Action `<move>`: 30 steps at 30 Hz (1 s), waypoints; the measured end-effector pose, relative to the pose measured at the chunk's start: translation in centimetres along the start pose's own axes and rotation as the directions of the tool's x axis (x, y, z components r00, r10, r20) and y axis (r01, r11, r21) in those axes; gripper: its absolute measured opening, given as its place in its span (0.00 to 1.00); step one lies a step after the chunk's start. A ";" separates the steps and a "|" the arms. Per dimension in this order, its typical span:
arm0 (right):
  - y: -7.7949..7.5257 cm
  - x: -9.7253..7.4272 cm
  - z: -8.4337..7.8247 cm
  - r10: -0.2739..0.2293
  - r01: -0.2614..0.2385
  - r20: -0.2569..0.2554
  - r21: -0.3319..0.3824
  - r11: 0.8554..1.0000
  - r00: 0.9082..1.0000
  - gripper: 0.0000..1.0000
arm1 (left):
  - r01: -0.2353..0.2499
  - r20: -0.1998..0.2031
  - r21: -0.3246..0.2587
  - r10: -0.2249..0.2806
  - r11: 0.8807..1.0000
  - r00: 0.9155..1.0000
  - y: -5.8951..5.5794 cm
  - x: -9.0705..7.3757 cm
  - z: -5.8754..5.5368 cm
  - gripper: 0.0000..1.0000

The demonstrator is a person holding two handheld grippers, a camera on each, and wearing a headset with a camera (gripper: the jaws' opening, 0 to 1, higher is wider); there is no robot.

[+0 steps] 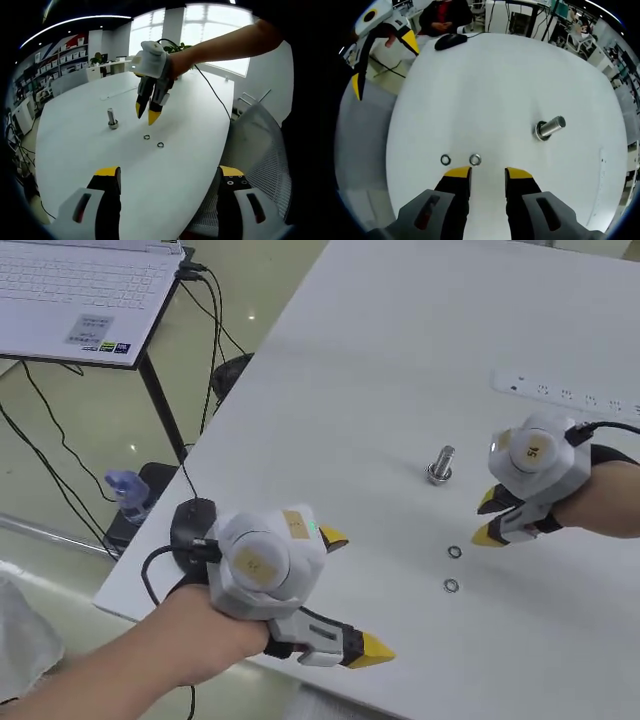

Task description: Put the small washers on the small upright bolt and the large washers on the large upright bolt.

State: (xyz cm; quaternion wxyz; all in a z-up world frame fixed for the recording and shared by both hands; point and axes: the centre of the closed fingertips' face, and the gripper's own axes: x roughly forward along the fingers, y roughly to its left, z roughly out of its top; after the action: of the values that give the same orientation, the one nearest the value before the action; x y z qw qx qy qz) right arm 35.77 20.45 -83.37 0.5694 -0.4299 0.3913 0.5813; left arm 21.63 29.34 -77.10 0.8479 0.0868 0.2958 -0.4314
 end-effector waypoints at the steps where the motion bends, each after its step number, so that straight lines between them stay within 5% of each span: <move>1: 0.1 0.2 0.1 0.001 -0.001 0.002 0.002 1.000 1.000 0.28 | 0.002 0.000 0.000 -0.002 1.000 1.000 0.0 0.0 0.0 0.78; 19: 1.3 3.3 -0.2 0.012 -0.011 -0.017 0.018 1.000 1.000 0.27 | 0.013 -0.003 0.000 -0.013 1.000 1.000 0.1 -0.2 -0.3 0.77; 30: 1.5 3.7 -0.4 0.012 -0.011 -0.028 0.021 1.000 1.000 0.26 | 0.017 0.000 -0.009 -0.017 1.000 1.000 0.1 -0.4 -0.5 0.75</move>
State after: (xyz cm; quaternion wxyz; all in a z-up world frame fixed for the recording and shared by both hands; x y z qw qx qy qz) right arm 34.35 21.21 -87.09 0.5648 -0.4298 0.4077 0.5745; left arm 21.28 29.87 -77.26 0.8447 0.0808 0.2983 -0.4371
